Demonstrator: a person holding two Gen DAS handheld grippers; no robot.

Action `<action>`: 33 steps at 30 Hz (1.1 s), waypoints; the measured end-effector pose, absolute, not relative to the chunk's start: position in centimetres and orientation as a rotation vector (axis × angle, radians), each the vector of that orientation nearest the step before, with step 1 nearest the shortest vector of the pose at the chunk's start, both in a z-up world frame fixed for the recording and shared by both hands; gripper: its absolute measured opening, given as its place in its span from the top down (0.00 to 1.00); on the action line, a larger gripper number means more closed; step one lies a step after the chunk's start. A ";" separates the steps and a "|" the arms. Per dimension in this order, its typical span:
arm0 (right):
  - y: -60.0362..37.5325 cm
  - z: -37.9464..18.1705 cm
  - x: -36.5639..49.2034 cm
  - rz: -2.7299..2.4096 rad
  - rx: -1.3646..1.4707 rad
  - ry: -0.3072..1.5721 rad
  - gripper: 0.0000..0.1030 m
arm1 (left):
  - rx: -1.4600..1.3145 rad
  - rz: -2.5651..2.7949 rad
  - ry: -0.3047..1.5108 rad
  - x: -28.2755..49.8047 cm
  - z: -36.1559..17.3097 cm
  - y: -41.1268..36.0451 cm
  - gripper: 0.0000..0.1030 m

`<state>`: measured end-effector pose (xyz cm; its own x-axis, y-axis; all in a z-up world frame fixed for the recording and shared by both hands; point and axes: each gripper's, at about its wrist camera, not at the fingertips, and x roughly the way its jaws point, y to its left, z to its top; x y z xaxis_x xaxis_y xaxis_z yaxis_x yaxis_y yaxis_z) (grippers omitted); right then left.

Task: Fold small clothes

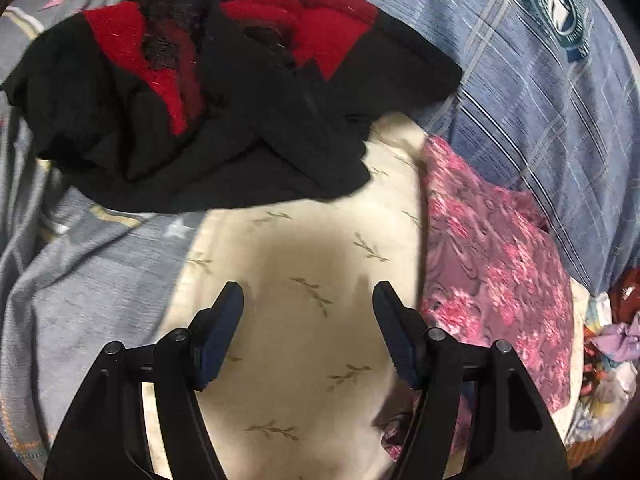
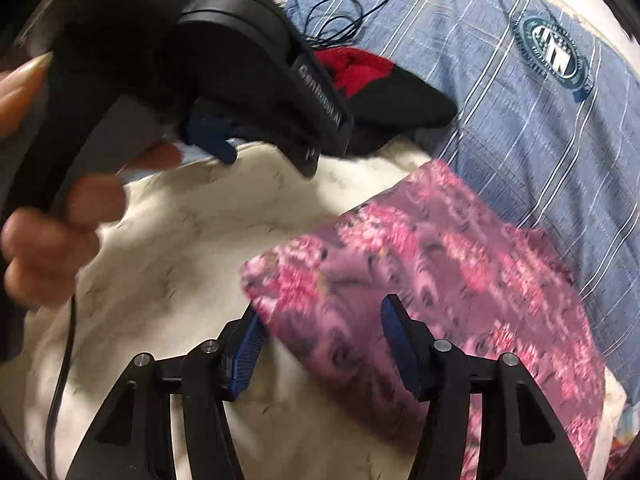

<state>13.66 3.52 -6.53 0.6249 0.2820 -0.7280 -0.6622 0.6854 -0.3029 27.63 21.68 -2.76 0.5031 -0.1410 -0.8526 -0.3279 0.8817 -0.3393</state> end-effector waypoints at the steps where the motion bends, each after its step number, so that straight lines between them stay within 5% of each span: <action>1: 3.1 -6.5 14.1 0.572 -0.572 0.711 0.78 | -0.525 0.087 1.058 28.1 -2.9 21.5 0.35; 14: 0.5 -6.4 15.3 0.635 -0.374 0.739 0.79 | -0.466 -0.217 1.311 38.7 -3.1 14.3 0.29; 15: 0.4 -6.4 15.4 0.638 -0.363 0.742 0.79 | -0.468 -0.216 1.300 39.0 -3.0 14.1 0.38; 16: 0.3 -6.3 15.5 0.642 -0.353 0.745 0.79 | -0.486 -0.235 1.299 39.5 -3.1 14.0 0.69; 17: 0.2 -6.3 15.5 0.645 -0.344 0.748 0.79 | -0.516 -0.265 1.314 39.6 -3.4 13.9 0.79; 22: -1.3 -5.5 15.9 0.673 -0.234 0.734 0.89 | -0.491 -0.219 1.264 38.6 -1.5 13.3 0.87; 33: -13.4 -1.9 15.7 0.609 0.245 0.696 0.91 | -0.268 -0.225 1.120 37.6 6.8 2.7 0.91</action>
